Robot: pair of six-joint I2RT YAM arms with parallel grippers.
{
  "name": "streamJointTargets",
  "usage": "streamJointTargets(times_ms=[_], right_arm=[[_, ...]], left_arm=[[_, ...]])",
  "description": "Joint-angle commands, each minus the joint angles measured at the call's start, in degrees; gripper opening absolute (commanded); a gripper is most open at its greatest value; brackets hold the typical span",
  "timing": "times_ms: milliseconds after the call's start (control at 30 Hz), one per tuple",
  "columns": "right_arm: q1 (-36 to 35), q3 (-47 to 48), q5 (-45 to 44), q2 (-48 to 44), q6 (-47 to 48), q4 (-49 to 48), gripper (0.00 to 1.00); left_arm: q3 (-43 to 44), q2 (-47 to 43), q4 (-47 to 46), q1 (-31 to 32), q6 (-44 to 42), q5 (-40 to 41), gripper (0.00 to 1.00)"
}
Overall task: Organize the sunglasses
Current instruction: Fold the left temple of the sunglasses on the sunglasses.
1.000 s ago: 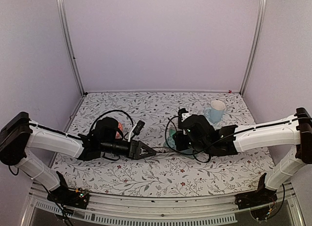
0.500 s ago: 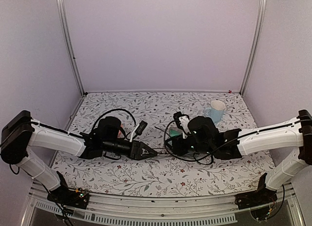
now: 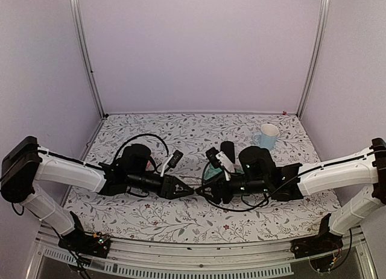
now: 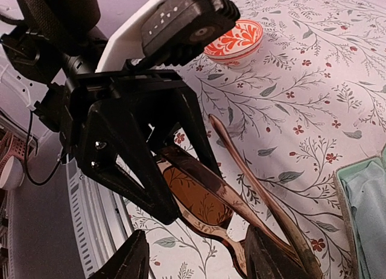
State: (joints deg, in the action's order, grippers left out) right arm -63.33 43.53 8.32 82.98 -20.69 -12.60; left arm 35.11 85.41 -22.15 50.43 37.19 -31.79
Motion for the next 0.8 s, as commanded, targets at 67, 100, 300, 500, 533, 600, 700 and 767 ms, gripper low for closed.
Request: streamJointTargets(times_ms=[67, 100, 300, 500, 533, 600, 700, 767], right_arm=[[-0.3, 0.5, 0.7, -2.0, 4.4, 2.1, 0.54], [-0.3, 0.3, 0.1, -2.9, 4.6, 2.4, 0.55], [-0.3, 0.0, -2.4, -6.9, 8.2, 6.1, 0.65], [-0.3, 2.2, -2.3, -5.1, 12.5, 11.2, 0.77], [-0.3, 2.9, -1.9, -4.2, 13.3, 12.4, 0.80], [-0.3, 3.6, -1.2, -2.7, 14.5, 13.1, 0.83], [-0.5, 4.4, -0.2, -0.9, 16.2, 13.3, 0.84], [-0.9, 5.1, -0.4, 0.1, 16.8, 13.6, 0.82]], left_arm=[[2.4, -1.7, 2.5, -0.8, -3.8, -2.0, 0.15], [2.5, -1.7, 3.0, -0.9, -4.2, -2.0, 0.15], [3.2, -1.6, 5.1, -1.0, -5.6, -3.7, 0.15], [4.2, -1.4, 6.1, -1.1, -5.8, -5.6, 0.15], [4.5, -1.4, 6.1, -1.1, -5.7, -6.0, 0.15], [4.8, -1.5, 6.0, -1.1, -5.5, -6.8, 0.15], [5.0, -1.2, 5.9, -1.1, -5.2, -7.8, 0.15], [5.2, -0.9, 5.9, -1.1, -5.1, -8.3, 0.15]])
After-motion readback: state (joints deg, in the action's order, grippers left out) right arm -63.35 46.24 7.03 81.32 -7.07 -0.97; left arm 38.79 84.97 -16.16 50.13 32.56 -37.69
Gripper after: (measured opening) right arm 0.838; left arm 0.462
